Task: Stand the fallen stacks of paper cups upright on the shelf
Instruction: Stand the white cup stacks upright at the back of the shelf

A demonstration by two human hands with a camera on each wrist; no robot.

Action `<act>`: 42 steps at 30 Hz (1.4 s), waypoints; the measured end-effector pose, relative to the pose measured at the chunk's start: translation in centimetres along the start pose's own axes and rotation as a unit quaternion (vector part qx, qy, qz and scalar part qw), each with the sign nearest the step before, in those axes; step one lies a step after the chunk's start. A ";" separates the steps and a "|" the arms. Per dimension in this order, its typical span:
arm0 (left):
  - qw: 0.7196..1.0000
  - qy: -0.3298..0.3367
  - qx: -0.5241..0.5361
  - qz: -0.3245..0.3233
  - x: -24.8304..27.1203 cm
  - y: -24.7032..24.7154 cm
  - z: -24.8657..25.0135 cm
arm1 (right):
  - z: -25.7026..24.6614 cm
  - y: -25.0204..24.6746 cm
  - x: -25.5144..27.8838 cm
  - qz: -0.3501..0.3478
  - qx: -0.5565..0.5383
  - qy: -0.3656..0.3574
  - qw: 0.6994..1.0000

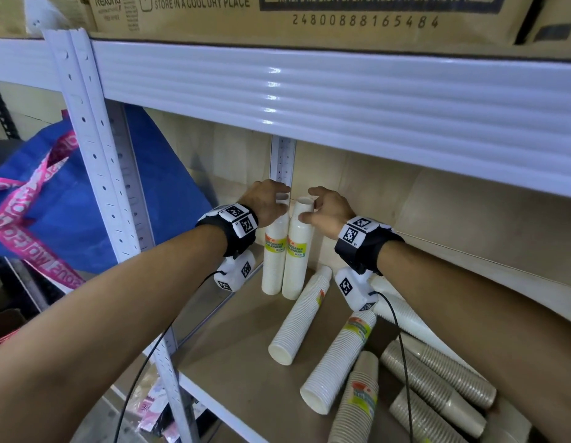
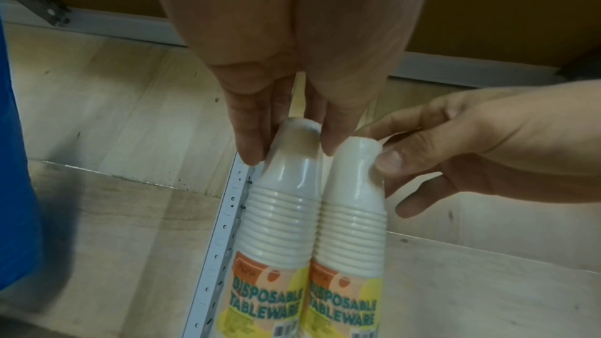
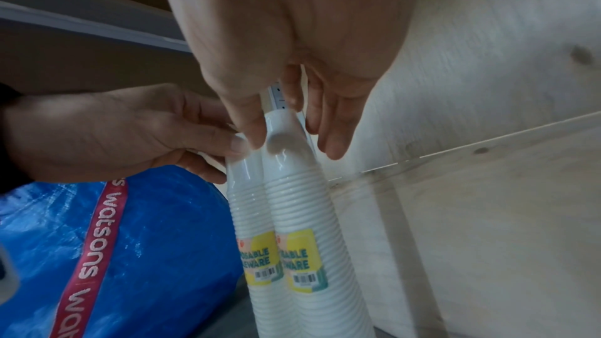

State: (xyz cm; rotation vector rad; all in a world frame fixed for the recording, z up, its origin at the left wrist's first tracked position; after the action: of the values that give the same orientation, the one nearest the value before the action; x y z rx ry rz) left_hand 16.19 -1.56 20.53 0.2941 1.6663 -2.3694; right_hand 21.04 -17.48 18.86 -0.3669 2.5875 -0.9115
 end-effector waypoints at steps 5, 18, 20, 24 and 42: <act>1.000 0.004 0.003 0.024 0.2 -1.4 0.5 | 0.3 -2.2 1.0 0.005 0.018 0.000 1.000; 0.998 0.047 0.031 0.042 5.0 -1.6 4.2 | 3.8 -5.2 8.6 -0.015 0.093 0.046 0.995; 0.998 0.051 0.034 0.030 5.9 -0.4 4.3 | 4.7 -4.9 10.2 -0.013 0.097 0.068 0.993; 0.996 0.034 0.070 -0.032 7.3 2.6 3.9 | 6.4 -3.6 13.6 -0.014 0.099 0.113 0.989; 0.965 -0.003 0.138 -0.223 10.1 14.9 -1.0 | 13.1 1.5 17.2 0.038 0.084 0.321 0.942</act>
State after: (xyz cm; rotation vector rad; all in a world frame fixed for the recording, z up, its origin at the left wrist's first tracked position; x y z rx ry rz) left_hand 11.05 -6.20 3.89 -0.0541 1.5235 -2.9333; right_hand 11.03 -29.66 4.01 0.1061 3.0278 -1.3962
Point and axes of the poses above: each hand's wrist, its own x-axis away from the middle knuckle, its own y-axis out of the palm, z = x × y, the point moved 1 cm from there along -x, towards the middle knuckle, and after that the axes turned 9 degrees about -x, right-handed, at the moved point
